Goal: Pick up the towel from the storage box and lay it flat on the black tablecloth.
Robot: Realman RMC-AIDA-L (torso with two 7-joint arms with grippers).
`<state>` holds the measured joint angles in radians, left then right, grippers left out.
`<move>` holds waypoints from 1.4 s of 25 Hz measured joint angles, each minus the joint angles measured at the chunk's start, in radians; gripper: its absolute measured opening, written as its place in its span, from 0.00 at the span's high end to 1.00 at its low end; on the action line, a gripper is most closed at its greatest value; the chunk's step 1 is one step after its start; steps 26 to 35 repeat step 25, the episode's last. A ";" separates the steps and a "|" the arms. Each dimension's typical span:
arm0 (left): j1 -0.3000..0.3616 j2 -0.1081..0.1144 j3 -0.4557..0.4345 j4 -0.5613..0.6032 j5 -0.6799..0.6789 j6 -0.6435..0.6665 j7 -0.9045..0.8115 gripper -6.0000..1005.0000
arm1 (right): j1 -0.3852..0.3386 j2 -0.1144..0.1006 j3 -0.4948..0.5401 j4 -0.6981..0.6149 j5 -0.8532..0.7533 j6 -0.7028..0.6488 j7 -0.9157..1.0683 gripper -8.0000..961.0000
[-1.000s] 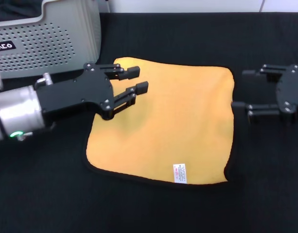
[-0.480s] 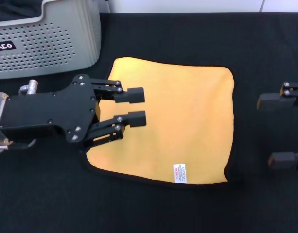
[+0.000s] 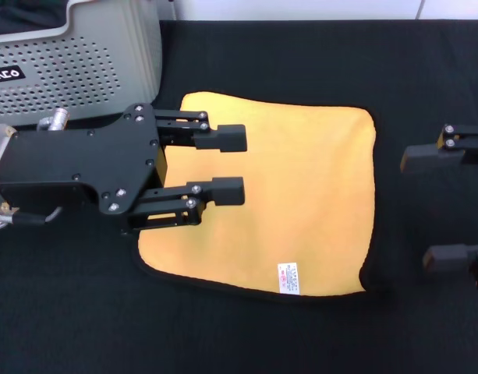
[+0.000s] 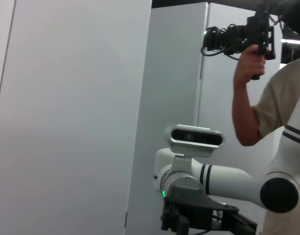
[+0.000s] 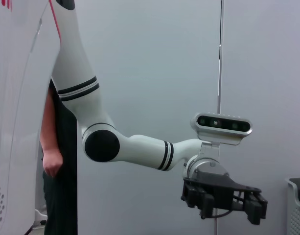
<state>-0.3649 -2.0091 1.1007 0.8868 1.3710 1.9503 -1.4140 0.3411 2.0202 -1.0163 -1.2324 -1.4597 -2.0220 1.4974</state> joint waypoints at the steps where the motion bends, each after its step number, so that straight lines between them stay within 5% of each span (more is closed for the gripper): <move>1: -0.003 0.000 0.000 0.001 -0.002 0.005 -0.001 0.62 | 0.000 0.000 0.001 0.000 0.000 0.000 -0.001 0.19; 4: -0.014 0.004 0.001 0.002 -0.010 0.025 -0.005 0.62 | 0.002 0.001 0.002 0.001 0.000 0.001 -0.002 0.19; 9: -0.028 0.009 0.004 0.004 -0.015 0.038 -0.017 0.38 | 0.006 0.002 -0.001 0.002 0.007 0.007 -0.003 0.19; 15: -0.021 0.006 0.002 0.004 -0.023 0.039 -0.010 0.27 | 0.006 0.003 0.002 0.002 0.034 0.017 0.006 0.19; 35: -0.016 0.004 -0.001 -0.007 -0.051 0.038 -0.017 0.27 | 0.011 0.002 0.004 0.002 0.051 0.017 0.033 0.19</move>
